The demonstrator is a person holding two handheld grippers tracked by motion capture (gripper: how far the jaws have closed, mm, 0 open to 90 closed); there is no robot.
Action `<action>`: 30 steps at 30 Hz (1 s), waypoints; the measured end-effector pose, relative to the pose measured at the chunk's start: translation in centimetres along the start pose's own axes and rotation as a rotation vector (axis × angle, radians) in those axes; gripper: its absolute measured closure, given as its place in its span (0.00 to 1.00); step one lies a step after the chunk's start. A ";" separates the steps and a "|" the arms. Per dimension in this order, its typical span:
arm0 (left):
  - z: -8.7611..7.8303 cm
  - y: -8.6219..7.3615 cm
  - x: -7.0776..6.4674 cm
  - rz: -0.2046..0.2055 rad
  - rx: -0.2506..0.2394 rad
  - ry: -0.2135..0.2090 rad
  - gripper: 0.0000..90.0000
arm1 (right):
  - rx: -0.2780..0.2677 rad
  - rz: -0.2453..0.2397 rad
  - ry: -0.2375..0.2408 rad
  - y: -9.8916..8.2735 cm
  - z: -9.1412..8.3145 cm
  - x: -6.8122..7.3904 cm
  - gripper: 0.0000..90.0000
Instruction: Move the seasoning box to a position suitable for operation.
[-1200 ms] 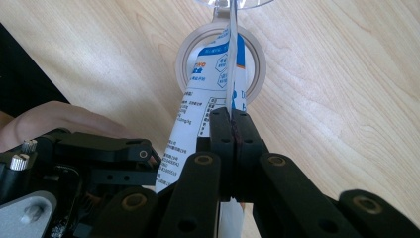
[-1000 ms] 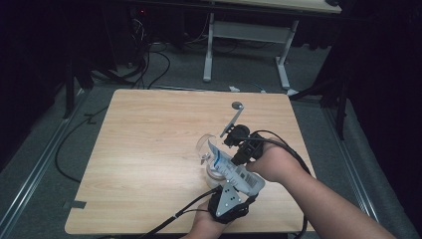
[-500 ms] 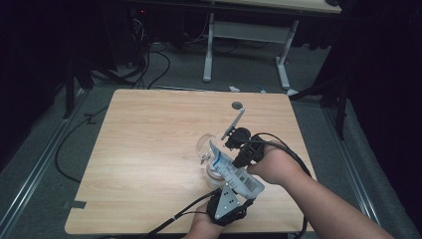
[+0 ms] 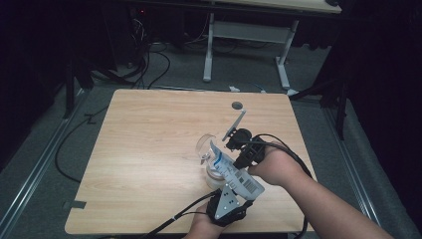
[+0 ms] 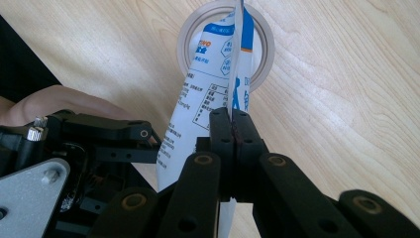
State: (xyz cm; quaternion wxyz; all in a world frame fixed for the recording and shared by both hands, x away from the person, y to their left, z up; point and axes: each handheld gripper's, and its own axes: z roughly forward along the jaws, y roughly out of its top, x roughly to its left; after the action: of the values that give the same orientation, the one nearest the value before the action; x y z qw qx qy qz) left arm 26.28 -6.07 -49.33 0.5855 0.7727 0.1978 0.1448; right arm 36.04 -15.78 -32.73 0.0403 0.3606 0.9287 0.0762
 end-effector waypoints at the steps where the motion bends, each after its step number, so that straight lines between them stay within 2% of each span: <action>1: 0.0 0.0 0.0 0.002 0.001 0.000 0.65 | 0.000 -0.002 -0.001 0.0 0.0 0.0 1.00; 12: 0.1 -0.5 0.0 -0.002 0.016 -0.004 0.65 | 0.021 -0.011 0.000 -0.1 0.1 0.0 1.00; 26: 0.0 -1.1 0.7 -0.019 0.027 0.010 0.65 | 0.015 -0.003 0.005 0.0 0.1 0.2 1.00; 30: 0.0 -1.2 0.9 -0.019 0.032 0.014 0.65 | 0.015 -0.014 0.004 0.1 0.2 0.1 1.00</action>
State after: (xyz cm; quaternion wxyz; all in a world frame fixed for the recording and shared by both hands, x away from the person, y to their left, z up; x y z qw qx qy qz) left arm 26.92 -5.36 -50.54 0.5729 0.7791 0.2114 0.1417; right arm 36.03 -15.63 -32.88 0.0365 0.3541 0.9319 0.0696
